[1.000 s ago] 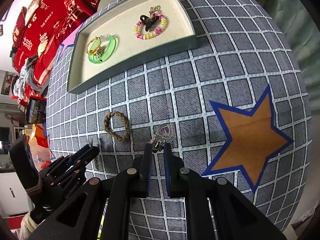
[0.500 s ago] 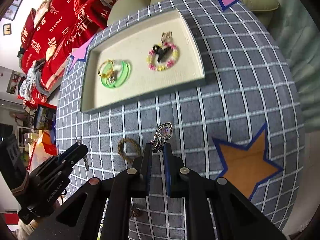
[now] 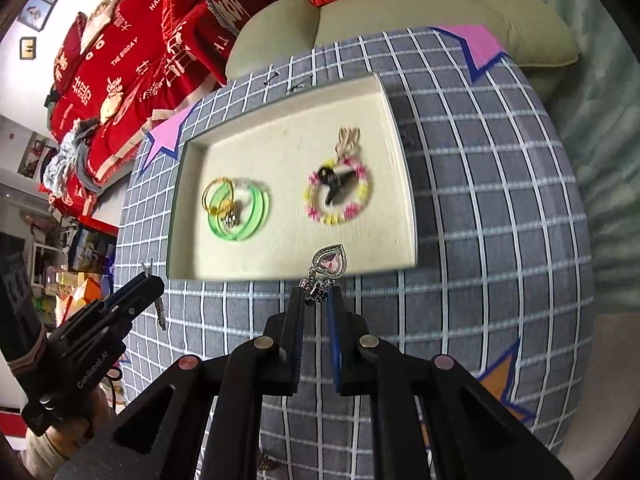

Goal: Organize jewelry
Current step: 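Carry the barrette and heart charm with both tools into the tray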

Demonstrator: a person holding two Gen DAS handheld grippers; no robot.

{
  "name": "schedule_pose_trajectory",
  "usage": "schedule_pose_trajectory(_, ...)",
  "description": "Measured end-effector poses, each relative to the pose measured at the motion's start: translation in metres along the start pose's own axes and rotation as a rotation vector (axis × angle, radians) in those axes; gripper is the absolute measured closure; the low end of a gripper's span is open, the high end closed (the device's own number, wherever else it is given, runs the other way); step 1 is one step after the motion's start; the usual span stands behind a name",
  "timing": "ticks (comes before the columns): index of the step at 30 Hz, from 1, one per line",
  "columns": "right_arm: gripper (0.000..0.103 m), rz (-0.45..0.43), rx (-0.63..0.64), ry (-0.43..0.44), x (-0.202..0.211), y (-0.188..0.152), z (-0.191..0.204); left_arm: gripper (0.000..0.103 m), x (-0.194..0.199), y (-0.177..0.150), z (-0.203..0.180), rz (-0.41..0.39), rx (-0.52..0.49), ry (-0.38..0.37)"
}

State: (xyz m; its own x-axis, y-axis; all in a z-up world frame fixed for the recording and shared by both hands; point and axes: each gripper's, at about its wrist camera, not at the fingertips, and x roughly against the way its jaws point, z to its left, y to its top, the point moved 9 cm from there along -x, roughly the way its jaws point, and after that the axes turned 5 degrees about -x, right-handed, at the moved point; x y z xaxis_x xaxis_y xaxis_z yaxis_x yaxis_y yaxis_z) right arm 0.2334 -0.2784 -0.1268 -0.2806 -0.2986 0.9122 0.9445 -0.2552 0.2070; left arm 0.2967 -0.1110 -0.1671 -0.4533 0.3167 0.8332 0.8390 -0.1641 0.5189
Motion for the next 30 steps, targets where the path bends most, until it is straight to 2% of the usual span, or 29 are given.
schedule_pose_trajectory(13,0.091,0.028,0.046,-0.032,-0.039,0.037,0.002,0.076,-0.036,0.026,0.011,0.041,0.013,0.053)
schedule_pose_trajectory(30,0.091,0.080,0.046,-0.069,-0.079,0.044,-0.019,0.076,-0.069,0.019,0.016,0.119,-0.006,0.104)
